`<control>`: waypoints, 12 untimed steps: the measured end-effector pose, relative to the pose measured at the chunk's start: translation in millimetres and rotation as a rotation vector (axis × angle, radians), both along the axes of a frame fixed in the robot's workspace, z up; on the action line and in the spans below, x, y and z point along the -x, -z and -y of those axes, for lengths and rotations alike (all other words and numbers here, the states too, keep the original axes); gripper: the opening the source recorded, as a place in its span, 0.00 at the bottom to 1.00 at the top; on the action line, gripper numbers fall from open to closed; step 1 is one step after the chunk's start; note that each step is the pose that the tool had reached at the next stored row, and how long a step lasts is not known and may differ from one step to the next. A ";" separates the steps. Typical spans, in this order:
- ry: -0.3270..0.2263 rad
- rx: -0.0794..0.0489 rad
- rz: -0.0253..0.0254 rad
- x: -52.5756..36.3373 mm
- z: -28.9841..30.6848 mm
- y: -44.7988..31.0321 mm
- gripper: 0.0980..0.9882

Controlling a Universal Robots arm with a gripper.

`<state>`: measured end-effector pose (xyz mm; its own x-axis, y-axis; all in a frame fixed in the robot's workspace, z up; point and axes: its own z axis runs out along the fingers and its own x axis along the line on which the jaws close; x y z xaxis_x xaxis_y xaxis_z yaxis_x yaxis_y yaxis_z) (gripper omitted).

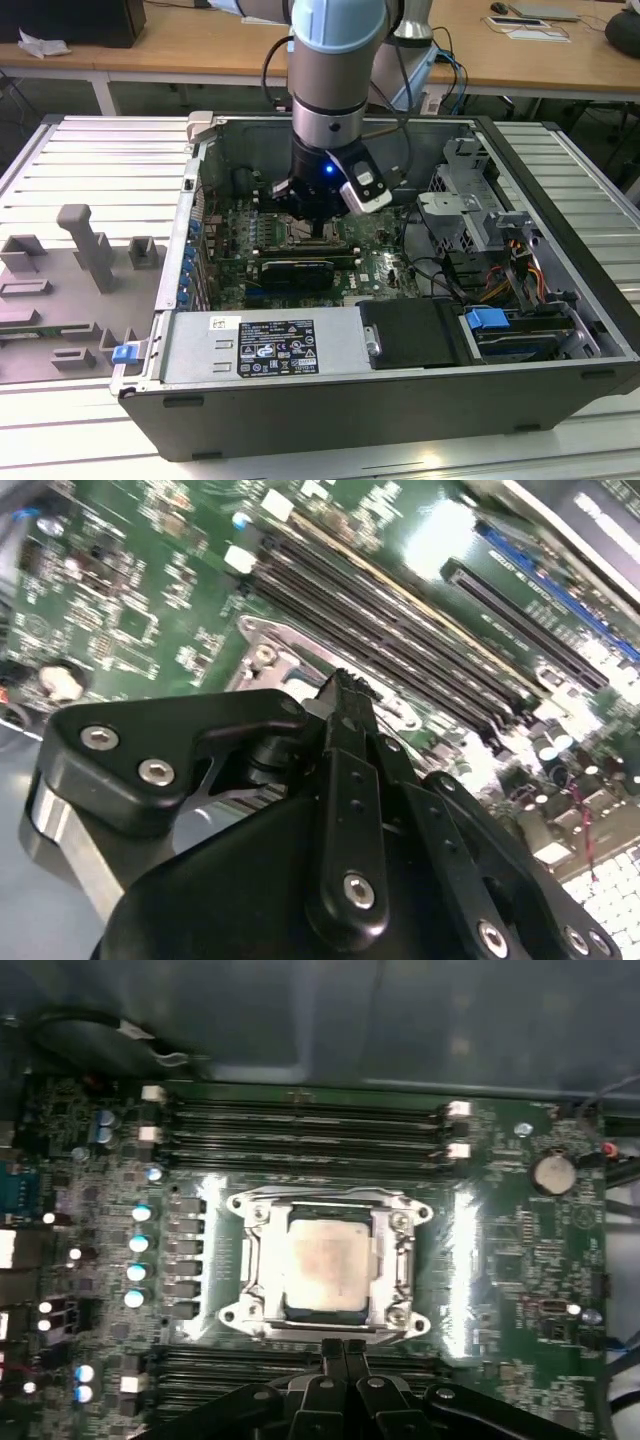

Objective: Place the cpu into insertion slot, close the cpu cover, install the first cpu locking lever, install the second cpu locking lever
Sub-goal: 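Install the second cpu locking lever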

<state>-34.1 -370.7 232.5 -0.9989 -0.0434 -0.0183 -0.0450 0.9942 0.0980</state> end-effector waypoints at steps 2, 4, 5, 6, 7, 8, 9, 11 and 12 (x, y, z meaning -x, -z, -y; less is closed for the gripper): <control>-0.002 0.000 0.0001 7.3 0.0 2.1 0.01; -0.004 0.000 0.0000 13.2 0.0 5.1 0.01; -0.006 0.000 0.0001 16.3 0.0 7.6 0.01; -0.007 0.000 0.0000 17.8 0.0 9.5 0.01; -0.008 0.000 0.0001 18.7 0.0 11.1 0.01; -0.010 0.000 0.0000 19.4 0.0 13.1 0.01; -0.011 -0.003 0.0000 19.9 0.2 14.0 0.01; -0.012 -0.018 0.0001 20.6 2.1 14.2 0.01; -0.012 -0.022 0.0002 21.2 2.9 14.2 0.01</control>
